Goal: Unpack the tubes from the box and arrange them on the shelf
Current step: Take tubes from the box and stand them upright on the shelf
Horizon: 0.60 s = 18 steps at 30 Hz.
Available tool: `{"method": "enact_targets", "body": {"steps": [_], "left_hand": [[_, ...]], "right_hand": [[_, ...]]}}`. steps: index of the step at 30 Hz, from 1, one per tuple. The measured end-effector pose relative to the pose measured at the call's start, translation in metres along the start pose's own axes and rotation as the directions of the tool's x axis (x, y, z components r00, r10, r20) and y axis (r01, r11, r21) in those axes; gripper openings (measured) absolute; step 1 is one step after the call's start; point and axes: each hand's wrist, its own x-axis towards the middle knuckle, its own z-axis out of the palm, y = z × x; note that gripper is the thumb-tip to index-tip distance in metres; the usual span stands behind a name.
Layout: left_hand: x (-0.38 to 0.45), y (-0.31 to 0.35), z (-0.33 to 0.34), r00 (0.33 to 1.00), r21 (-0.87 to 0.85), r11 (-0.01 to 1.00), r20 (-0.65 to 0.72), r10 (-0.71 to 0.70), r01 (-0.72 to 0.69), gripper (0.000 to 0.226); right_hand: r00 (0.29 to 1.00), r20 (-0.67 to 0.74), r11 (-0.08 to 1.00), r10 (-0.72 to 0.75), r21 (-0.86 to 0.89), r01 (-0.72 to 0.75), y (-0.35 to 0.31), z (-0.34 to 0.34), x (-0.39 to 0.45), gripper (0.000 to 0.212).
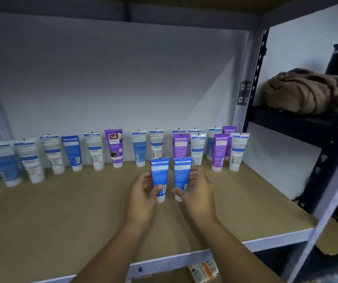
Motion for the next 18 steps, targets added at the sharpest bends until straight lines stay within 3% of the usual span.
{"method": "enact_targets", "body": {"steps": [5,18], "left_hand": [[0.028,-0.021,-0.013,0.998,-0.023,1.000,-0.057,-0.017,0.015,0.033],[0.091,-0.059,-0.019,0.991,0.038,0.999,-0.127,0.029,-0.024,0.034]], "right_hand": [[1.000,0.021,1.000,-0.017,0.006,0.017,-0.003,0.038,0.019,0.069],[1.000,0.006,0.998,-0.031,-0.060,0.031,0.000,0.101,0.062,0.063]]}}
